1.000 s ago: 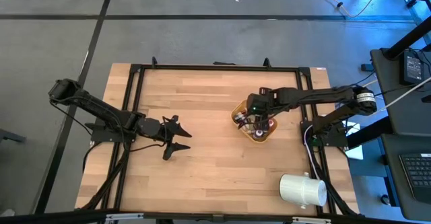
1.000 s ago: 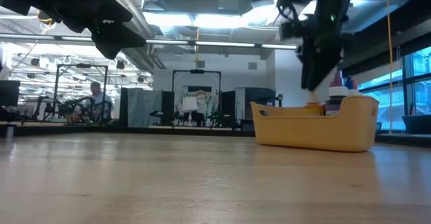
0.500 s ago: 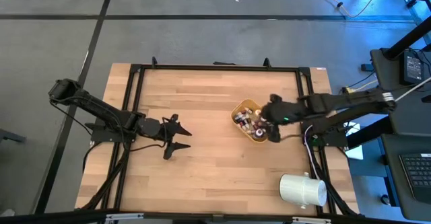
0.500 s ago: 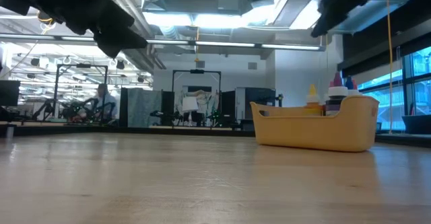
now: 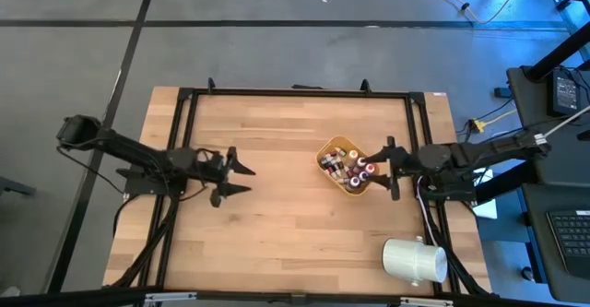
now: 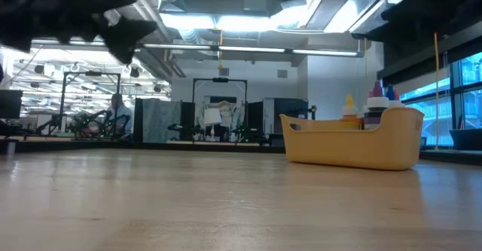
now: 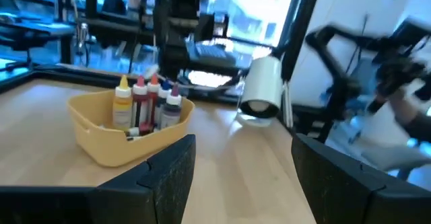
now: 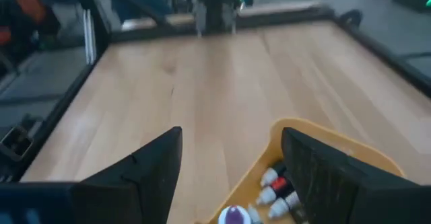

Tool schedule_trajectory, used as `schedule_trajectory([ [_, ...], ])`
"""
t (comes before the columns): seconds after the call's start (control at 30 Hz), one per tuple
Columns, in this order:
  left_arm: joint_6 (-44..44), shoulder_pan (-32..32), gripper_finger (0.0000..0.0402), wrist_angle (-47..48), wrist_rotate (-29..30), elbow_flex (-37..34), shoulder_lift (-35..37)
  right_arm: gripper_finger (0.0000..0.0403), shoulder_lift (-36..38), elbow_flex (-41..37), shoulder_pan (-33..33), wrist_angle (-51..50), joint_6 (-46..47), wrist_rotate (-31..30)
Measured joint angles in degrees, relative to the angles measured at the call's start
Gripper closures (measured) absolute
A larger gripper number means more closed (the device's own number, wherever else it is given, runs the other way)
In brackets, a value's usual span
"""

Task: Pick & Place food coloring
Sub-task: Return to Home Position

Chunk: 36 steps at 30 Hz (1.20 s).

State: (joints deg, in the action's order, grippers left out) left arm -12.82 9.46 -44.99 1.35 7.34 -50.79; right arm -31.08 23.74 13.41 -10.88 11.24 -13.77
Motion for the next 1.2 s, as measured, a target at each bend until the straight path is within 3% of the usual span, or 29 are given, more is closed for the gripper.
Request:
schedule_trajectory([
  [0.13, -3.84, -3.95, 0.0162, -5.04, -0.53, -6.88, 5.29, 0.0148, 6.3, -7.33, 0.0, 4.43, -0.48, -2.95],
  [0.37, -3.44, -8.9, 0.0162, -0.47, -6.85, -6.85, 12.79, 0.0148, 16.15, -12.92, -0.02, 4.86, -2.69, -4.65],
  [0.67, -2.82, -10.41, 0.0162, 6.79, -9.49, -6.85, 22.69, 0.0148, 31.12, -13.76, -0.03, -5.8, -4.53, -4.75],
  [1.03, 1.29, -10.43, 0.0162, 15.72, -12.98, -6.87, 32.64, 0.0148, 31.02, -14.02, -0.04, -7.51, -7.94, -6.29],
  [1.2, 1.76, -11.44, 0.0162, 25.68, -10.08, -6.87, 40.13, 0.0148, 31.02, -14.02, -0.04, -7.4, -10.02, -6.27],
])
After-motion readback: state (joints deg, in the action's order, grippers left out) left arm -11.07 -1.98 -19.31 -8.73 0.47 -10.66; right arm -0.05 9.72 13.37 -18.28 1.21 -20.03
